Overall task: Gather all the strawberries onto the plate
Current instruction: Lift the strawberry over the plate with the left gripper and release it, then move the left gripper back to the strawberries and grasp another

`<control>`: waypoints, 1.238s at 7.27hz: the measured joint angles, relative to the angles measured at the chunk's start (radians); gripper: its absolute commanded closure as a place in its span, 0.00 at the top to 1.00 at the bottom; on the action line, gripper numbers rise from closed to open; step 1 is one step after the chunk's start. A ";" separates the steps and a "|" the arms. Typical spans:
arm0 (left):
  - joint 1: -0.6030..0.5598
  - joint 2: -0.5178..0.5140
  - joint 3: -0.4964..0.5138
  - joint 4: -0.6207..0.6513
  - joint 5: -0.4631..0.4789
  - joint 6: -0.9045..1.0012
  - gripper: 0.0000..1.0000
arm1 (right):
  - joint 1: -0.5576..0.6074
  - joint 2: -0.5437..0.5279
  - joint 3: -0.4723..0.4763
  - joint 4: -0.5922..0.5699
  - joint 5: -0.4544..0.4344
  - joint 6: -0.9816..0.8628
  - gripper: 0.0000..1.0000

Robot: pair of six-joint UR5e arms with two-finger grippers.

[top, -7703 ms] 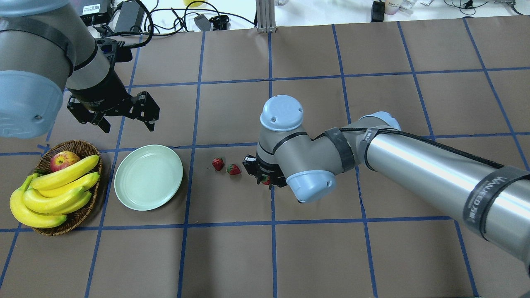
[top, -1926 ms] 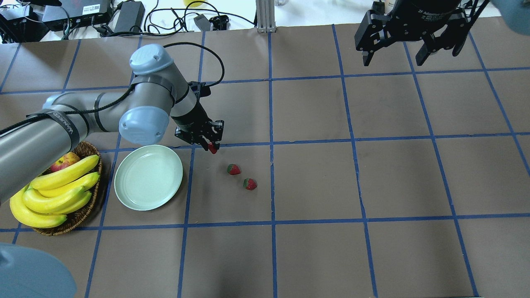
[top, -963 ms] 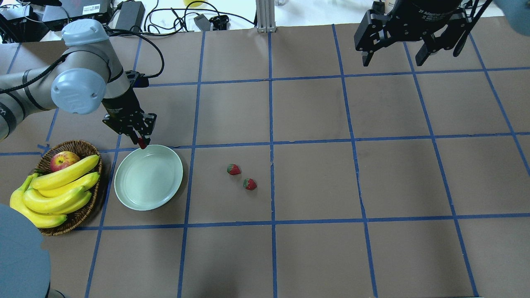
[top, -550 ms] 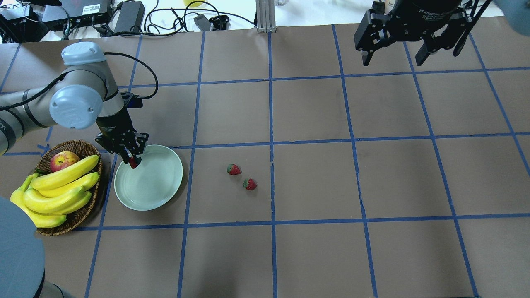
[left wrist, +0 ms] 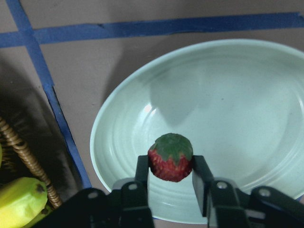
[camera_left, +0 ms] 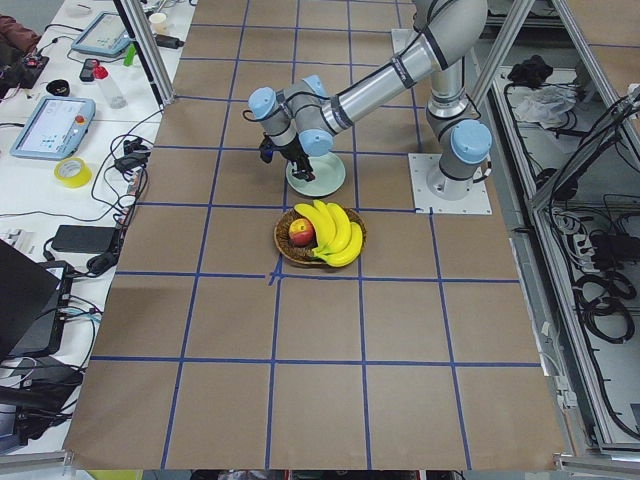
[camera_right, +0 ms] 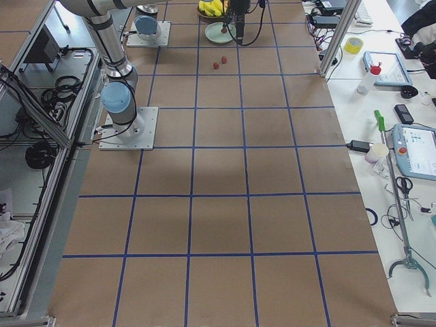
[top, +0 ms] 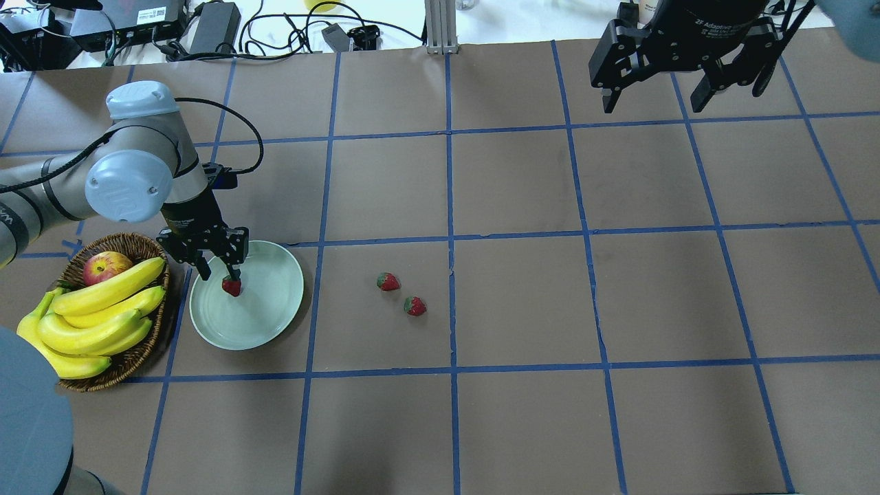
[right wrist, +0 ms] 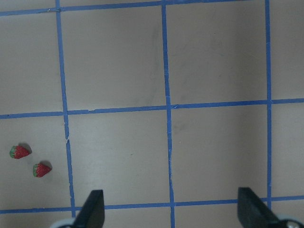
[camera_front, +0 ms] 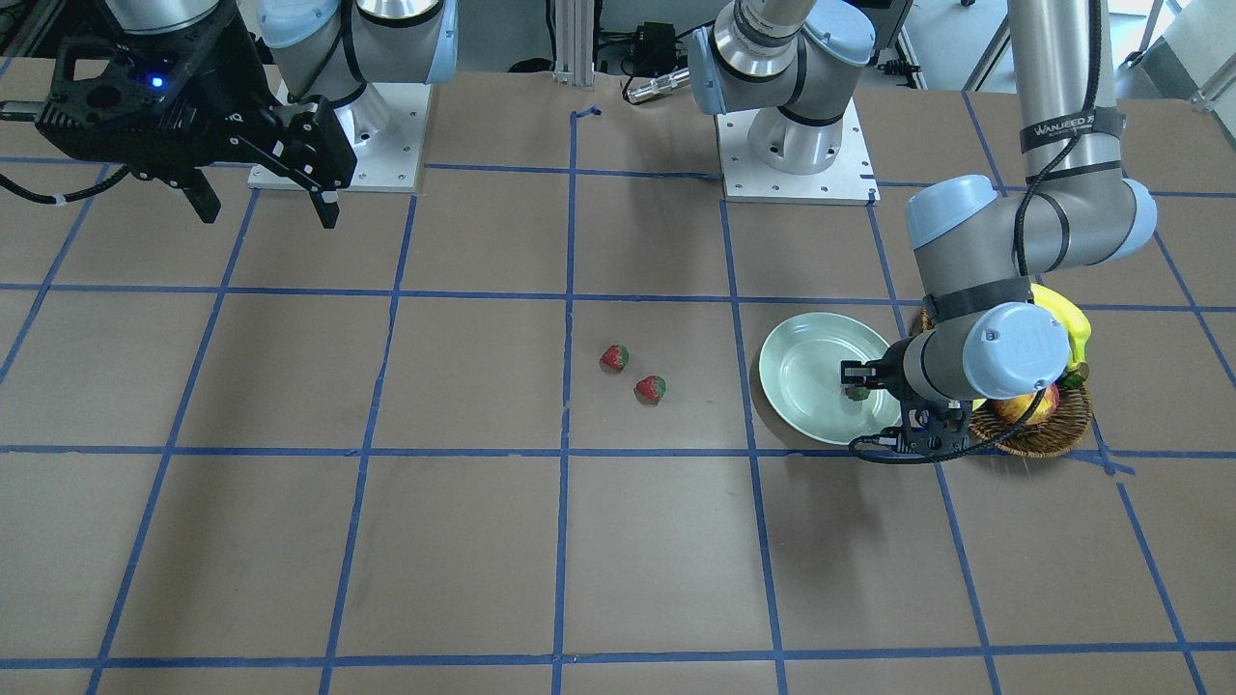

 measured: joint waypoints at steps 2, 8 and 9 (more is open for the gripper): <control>-0.008 0.005 0.034 0.007 -0.052 -0.091 1.00 | -0.001 -0.001 -0.001 0.003 0.003 -0.001 1.00; -0.277 0.004 0.087 0.170 -0.226 -0.286 1.00 | -0.001 -0.008 0.012 0.005 -0.004 -0.001 1.00; -0.318 0.000 0.082 0.183 -0.237 -0.306 1.00 | 0.000 -0.009 0.013 0.005 -0.004 -0.001 1.00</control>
